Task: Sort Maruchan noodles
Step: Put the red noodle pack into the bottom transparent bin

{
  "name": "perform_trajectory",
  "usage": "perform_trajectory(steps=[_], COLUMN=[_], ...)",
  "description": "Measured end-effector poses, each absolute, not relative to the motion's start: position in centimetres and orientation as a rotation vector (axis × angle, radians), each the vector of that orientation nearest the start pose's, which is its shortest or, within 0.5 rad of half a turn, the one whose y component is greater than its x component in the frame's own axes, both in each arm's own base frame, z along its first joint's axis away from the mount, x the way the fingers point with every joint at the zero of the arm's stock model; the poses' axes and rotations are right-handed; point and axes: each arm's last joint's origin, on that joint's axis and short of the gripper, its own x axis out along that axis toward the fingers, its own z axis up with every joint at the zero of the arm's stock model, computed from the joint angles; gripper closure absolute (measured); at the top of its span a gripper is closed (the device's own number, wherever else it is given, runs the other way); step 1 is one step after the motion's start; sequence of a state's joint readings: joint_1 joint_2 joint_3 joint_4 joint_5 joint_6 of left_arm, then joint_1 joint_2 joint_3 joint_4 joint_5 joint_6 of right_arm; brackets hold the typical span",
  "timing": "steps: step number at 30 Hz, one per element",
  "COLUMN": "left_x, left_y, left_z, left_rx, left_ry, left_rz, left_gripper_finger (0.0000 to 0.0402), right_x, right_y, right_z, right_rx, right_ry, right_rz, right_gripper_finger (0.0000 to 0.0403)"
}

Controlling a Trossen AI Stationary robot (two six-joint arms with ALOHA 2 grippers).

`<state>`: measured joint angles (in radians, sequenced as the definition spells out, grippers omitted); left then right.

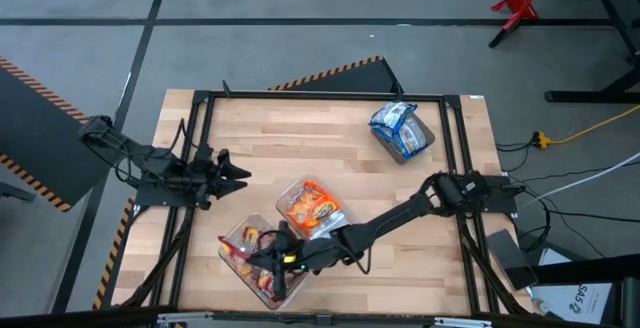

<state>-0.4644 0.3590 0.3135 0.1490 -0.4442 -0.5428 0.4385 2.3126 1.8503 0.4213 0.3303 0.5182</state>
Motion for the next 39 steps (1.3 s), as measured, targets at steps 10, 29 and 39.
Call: perform_trajectory(steps=[10, 29, 39], left_x=[10.7, 10.7, 10.7], left_y=[-4.0, -4.0, -4.0], left_z=[25.5, 25.4, 25.4], left_rx=[-0.584, -0.581, -0.579], left_ry=[-0.084, -0.079, -0.074], left_rz=[-0.045, -0.044, -0.043], left_gripper_finger=[0.0230, 0.0230, 0.0230], right_x=[50.6, 51.8, 51.0], right_y=[22.3, 21.0, 20.7], right_z=[21.4, 16.6, 18.0], right_rx=[0.498, 0.561, 0.430], right_ry=[0.061, 0.219, 0.398], right_rz=[0.074, 0.088, 0.015], right_gripper_finger=[0.0403, 0.0395, 0.0339])
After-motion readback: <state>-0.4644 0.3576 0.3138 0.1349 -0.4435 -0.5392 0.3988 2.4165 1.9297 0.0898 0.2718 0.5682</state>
